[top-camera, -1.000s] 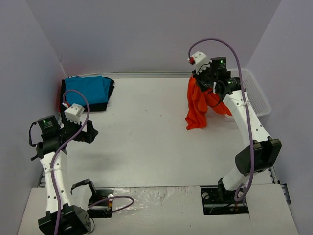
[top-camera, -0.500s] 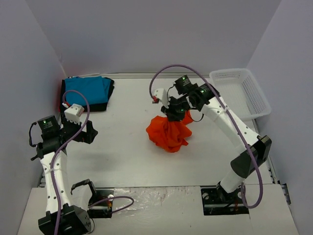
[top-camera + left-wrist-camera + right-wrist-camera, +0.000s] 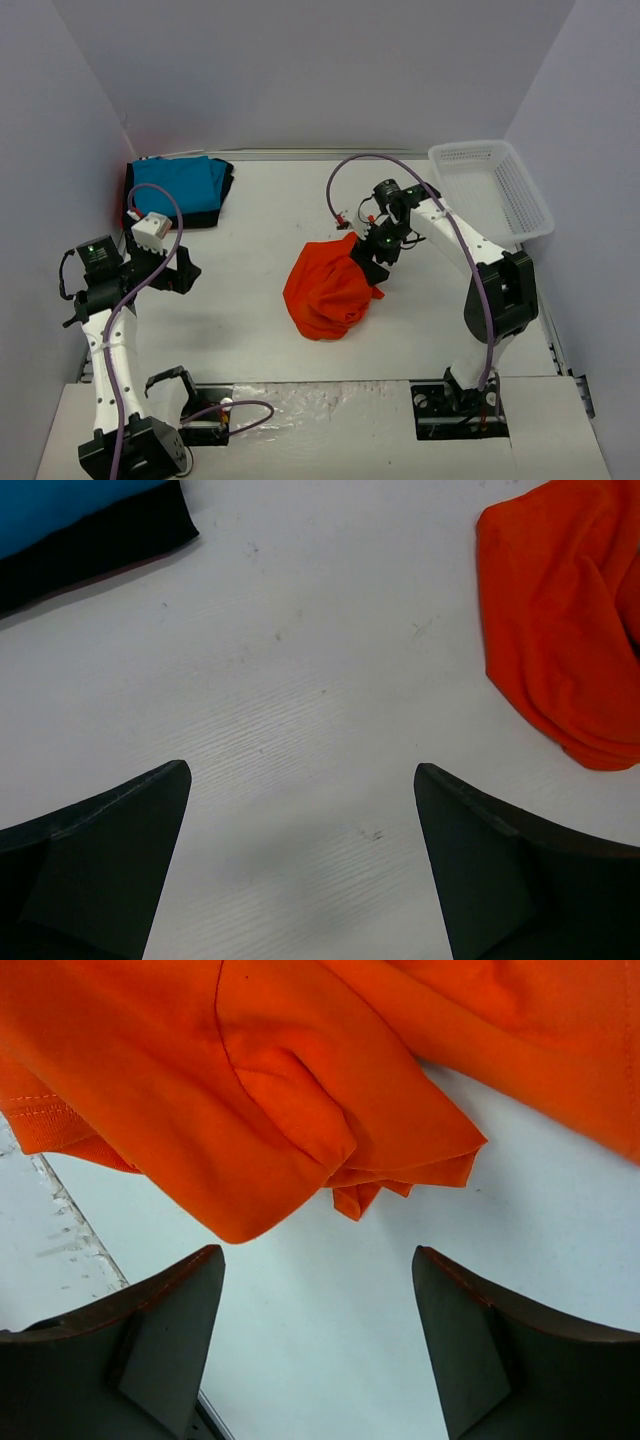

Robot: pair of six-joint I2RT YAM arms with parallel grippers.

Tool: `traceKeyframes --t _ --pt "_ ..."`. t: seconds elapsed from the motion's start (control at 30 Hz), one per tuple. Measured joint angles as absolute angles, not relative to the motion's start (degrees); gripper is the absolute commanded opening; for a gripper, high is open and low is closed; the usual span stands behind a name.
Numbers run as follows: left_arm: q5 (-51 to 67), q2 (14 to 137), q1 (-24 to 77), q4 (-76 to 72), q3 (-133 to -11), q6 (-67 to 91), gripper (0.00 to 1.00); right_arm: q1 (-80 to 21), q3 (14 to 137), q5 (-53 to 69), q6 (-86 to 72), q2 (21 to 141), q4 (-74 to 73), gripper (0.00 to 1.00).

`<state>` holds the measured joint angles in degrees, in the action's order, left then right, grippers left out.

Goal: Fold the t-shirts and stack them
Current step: Move the tshirt to the center of the board, then flatten out the tshirt

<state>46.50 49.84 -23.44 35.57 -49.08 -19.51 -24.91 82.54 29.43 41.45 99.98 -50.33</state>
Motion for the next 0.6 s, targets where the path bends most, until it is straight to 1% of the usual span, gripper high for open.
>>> traceKeyframes --t 0.23,0.53,0.6 --pt "47.81 52.18 -22.44 36.23 -50.13 -19.53 0.94 -25.85 78.30 33.30 41.52 98.13 -50.76 0.71" --pt "46.92 53.49 -17.96 36.18 -51.51 -19.49 0.94 -27.51 78.17 36.38 42.83 98.17 -53.04 0.70" --pt "46.19 53.63 -16.84 36.18 -51.94 -19.46 0.94 -27.86 78.17 36.58 43.31 98.61 -53.23 0.68"
